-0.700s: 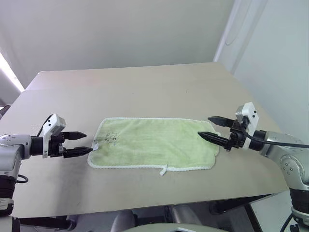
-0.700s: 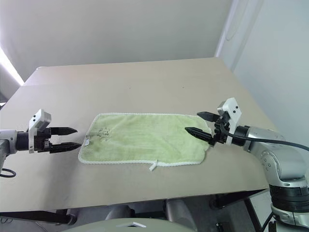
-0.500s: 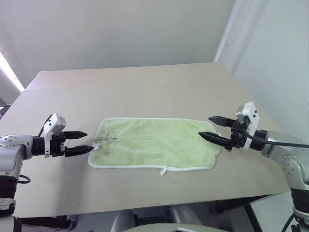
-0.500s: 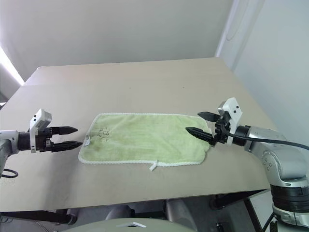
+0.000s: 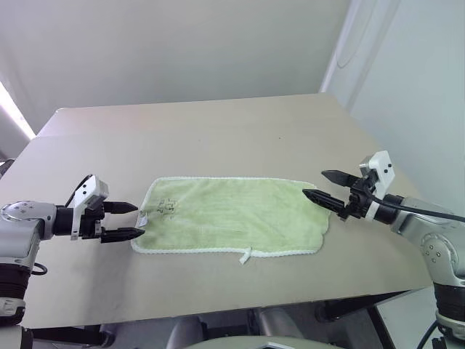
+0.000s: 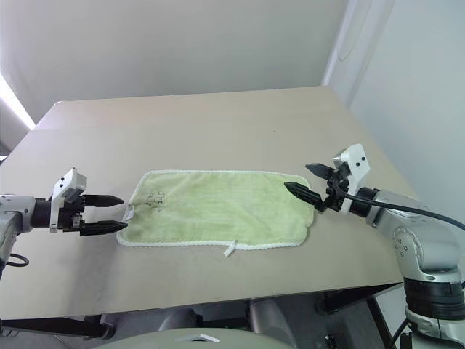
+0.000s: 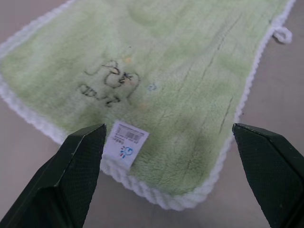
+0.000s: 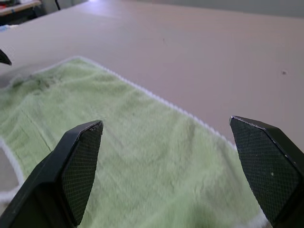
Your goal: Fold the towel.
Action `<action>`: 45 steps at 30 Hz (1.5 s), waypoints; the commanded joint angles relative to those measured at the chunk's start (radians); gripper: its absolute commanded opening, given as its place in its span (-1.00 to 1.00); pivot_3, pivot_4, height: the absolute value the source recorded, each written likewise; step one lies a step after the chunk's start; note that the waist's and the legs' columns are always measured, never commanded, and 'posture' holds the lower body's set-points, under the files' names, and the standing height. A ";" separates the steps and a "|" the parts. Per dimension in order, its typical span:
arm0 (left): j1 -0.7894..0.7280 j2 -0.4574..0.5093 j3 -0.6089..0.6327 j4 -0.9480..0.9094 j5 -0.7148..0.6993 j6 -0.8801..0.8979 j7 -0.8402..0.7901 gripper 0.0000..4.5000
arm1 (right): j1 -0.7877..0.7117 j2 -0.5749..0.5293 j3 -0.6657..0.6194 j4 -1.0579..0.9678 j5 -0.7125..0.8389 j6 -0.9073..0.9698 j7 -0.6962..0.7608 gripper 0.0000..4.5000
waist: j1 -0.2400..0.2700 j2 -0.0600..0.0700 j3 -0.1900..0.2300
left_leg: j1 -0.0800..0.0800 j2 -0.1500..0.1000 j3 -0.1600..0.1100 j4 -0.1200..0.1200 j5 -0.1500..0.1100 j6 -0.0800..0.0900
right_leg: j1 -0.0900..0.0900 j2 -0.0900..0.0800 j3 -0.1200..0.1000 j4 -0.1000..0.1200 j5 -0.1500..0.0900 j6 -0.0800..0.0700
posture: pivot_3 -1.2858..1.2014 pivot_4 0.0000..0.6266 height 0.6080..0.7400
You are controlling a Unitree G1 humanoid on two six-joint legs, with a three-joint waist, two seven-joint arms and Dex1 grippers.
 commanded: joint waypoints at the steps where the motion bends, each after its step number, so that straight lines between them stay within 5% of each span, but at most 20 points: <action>1: 0.017 0.044 -0.010 -0.024 0.032 -0.078 -0.034 1.00 | -0.051 0.009 0.013 -0.001 -0.003 -0.030 -0.001 0.99 | -0.001 0.000 0.000 | 0.000 0.000 0.000 0.000 0.000 0.000 | 0.000 0.000 0.000 0.000 0.000 0.000 | 0.03 -1.00 0.57; 19: -0.063 -0.032 -0.156 0.187 0.190 -0.340 -0.030 1.00 | -0.009 0.007 0.013 -0.024 -0.029 -0.043 -0.043 0.99 | -0.001 0.001 0.000 | 0.000 0.000 0.001 0.001 0.000 0.000 | -0.001 0.000 0.001 0.003 -0.001 -0.001 | 0.03 -1.00 0.57; 45: -0.058 -0.019 -0.195 0.242 0.281 -0.588 -0.043 0.92 | 0.030 0.003 0.024 -0.024 -0.105 -0.076 -0.065 1.00 | 0.001 0.003 -0.001 | 0.001 0.000 0.001 0.001 0.000 0.000 | 0.000 0.000 0.001 0.003 -0.001 -0.001 | 0.03 -1.00 0.57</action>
